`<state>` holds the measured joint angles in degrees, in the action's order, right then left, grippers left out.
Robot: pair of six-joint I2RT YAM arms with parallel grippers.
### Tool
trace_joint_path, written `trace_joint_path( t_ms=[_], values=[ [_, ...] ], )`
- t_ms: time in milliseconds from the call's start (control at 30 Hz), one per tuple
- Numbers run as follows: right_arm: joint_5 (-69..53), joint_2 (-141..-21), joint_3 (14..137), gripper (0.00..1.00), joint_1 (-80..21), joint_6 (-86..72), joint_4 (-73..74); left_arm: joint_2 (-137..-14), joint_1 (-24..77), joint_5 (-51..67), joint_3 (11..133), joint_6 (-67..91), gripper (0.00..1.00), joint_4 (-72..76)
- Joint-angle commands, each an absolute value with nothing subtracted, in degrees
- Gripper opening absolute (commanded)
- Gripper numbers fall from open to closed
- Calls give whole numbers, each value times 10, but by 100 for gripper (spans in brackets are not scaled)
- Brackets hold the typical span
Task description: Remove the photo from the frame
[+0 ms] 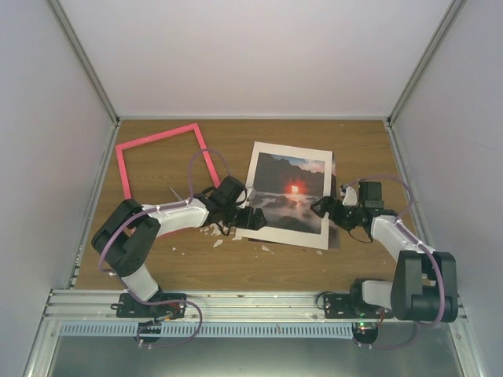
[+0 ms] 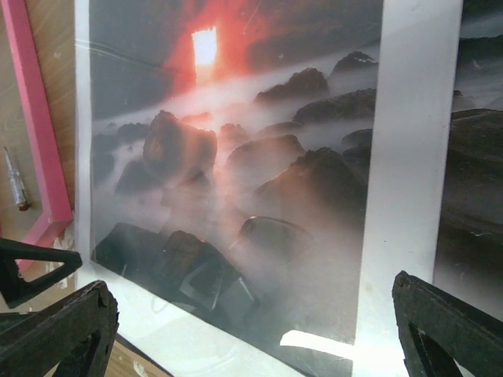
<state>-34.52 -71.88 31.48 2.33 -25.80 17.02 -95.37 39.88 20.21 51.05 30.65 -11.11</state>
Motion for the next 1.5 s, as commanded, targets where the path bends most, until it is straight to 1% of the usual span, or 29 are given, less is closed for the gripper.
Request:
trace_joint_path(
  t_ms=[0,133,500,733,1000,1333,1467],
  values=[
    [-295,-714,321,96,28,-244,199,-937,403,170,529,306,91,-120],
    [-279,-712,323,96,27,-228,218,-916,403,134,521,302,92,-158],
    [-302,-722,316,96,8,-235,202,-859,403,137,447,336,92,-190],
    [-301,-727,320,97,4,-235,200,-835,411,221,423,338,92,-193],
    [-307,-739,328,97,1,-228,195,-880,442,225,432,339,93,-168],
    [-297,-729,330,97,1,-220,199,-940,437,168,500,315,93,-160],
    [-283,-719,332,98,1,-220,203,-955,421,150,519,308,93,-154]
  ],
)
